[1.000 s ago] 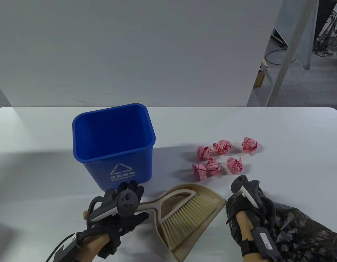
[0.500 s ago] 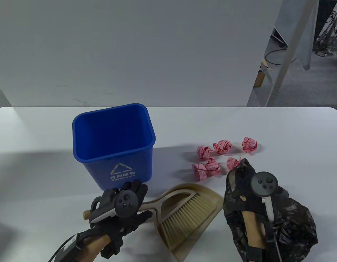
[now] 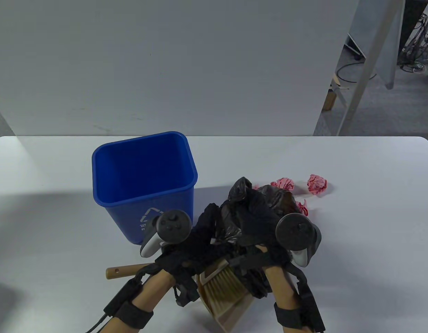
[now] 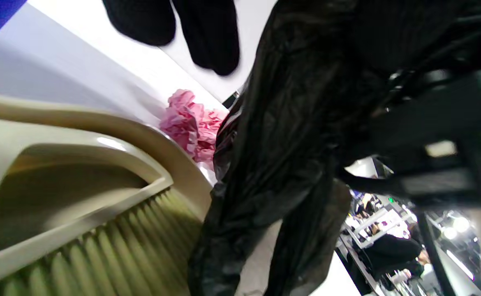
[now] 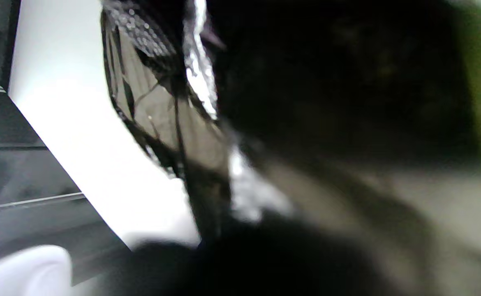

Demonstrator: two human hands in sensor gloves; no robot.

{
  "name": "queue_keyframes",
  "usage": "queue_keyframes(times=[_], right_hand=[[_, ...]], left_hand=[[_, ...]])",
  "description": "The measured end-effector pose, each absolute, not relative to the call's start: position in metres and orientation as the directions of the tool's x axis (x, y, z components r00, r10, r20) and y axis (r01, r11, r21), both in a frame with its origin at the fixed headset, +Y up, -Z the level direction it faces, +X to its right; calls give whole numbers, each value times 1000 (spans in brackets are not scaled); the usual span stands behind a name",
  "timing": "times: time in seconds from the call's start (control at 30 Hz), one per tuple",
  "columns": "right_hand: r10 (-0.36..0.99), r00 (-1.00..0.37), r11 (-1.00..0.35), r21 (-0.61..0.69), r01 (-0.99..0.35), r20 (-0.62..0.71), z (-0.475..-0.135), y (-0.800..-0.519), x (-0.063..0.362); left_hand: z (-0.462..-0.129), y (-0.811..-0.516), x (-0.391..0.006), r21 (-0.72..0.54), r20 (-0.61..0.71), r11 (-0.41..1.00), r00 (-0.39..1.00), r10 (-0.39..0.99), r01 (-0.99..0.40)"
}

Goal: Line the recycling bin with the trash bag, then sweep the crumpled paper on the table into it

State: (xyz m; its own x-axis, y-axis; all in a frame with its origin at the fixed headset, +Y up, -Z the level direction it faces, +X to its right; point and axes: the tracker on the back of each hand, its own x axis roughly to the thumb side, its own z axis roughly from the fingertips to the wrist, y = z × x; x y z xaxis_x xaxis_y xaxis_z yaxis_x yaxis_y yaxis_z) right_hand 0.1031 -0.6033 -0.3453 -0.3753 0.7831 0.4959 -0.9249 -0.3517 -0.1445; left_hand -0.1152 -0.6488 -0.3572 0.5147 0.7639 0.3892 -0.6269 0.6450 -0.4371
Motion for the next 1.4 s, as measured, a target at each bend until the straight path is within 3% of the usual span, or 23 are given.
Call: queue_keyframes(times=[0.23, 0.43, 0.67, 0.8, 0.97, 1.2, 1.27, 1.4], right_hand=[[760, -476, -466, -140, -874, 443, -345, -630, 129], [726, -553, -501, -237, -833, 409, -345, -630, 148], [489, -812, -665, -467, -583, 317, -337, -621, 163], [505, -813, -711, -394, -583, 290, -343, -627, 166], [378, -882, -846, -283, -452, 281, -350, -636, 155], [421, -880, -789, -389, -476, 221, -346, -633, 160], [467, -851, -771, -360, -525, 241, -346, -635, 162], [641, -678, -685, -132, -717, 359, -346, -636, 154]], left_hand=[[-352, -639, -155, -94, 402, 732, 647, 648, -675], [-350, -626, -188, 56, 325, 616, 598, 733, -786], [-344, -610, -212, 169, 322, 516, 541, 777, -840], [-342, -605, -222, 199, 331, 461, 502, 799, -865], [-341, -604, -230, 213, 333, 409, 459, 824, -887], [-340, -602, -234, 225, 338, 384, 441, 832, -896], [-340, -602, -234, 222, 338, 381, 438, 833, -897], [-340, -603, -233, 215, 337, 384, 438, 833, -898]])
